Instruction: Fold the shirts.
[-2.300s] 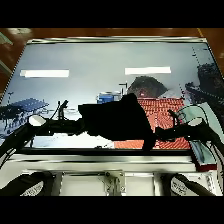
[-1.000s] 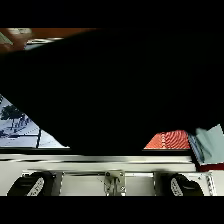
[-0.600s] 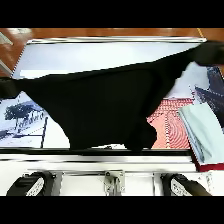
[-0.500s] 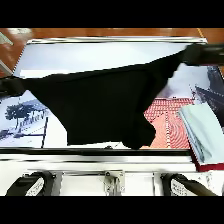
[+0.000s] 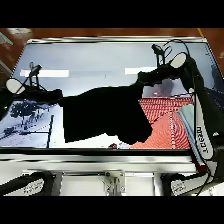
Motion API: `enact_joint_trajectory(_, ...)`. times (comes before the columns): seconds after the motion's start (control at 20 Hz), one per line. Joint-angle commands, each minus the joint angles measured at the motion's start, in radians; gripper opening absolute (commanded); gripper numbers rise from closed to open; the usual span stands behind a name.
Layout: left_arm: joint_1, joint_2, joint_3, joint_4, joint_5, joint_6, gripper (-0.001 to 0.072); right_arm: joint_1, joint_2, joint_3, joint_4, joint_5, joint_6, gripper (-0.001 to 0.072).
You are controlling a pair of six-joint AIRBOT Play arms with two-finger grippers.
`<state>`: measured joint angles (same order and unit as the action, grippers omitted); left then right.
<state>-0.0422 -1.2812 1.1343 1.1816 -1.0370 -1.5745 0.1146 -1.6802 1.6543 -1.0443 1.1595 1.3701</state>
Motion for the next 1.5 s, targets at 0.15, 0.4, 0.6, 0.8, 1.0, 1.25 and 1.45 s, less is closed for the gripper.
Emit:
enact_joint_trajectory(0.15,0.085,-0.045,0.029,0.032,-0.252,0.128,0.0718,-0.111,0.074,0.078,-0.439,0.264,0.012,0.0605)
enact_joint_trajectory(0.4,0.306,0.034,-0.183,0.011,-0.346,0.174,0.0717,-0.402,0.170,-0.045,-0.306,0.521,0.008,0.0605)
enact_joint_trajectory(0.6,0.347,0.105,-0.481,-0.120,-0.221,0.259,0.0718,-0.547,0.269,-0.348,-0.083,0.451,-0.002,0.0605)
enact_joint_trajectory(0.8,0.306,0.102,-0.623,-0.199,-0.048,0.258,0.0718,-0.526,0.308,-0.510,-0.067,0.361,-0.025,0.0604)
enact_joint_trajectory(1.0,0.257,0.099,-0.632,-0.280,0.069,0.258,0.0717,-0.469,0.309,-0.533,-0.064,0.289,-0.033,0.0604)
enact_joint_trajectory(1.25,0.183,0.047,-0.632,-0.345,0.141,0.254,0.0452,-0.404,0.309,-0.533,-0.066,0.219,-0.024,0.0604)
enact_joint_trajectory(1.45,0.185,0.052,-0.604,-0.378,0.124,0.256,0.0036,-0.373,0.309,-0.561,-0.123,0.226,-0.025,0.0604)
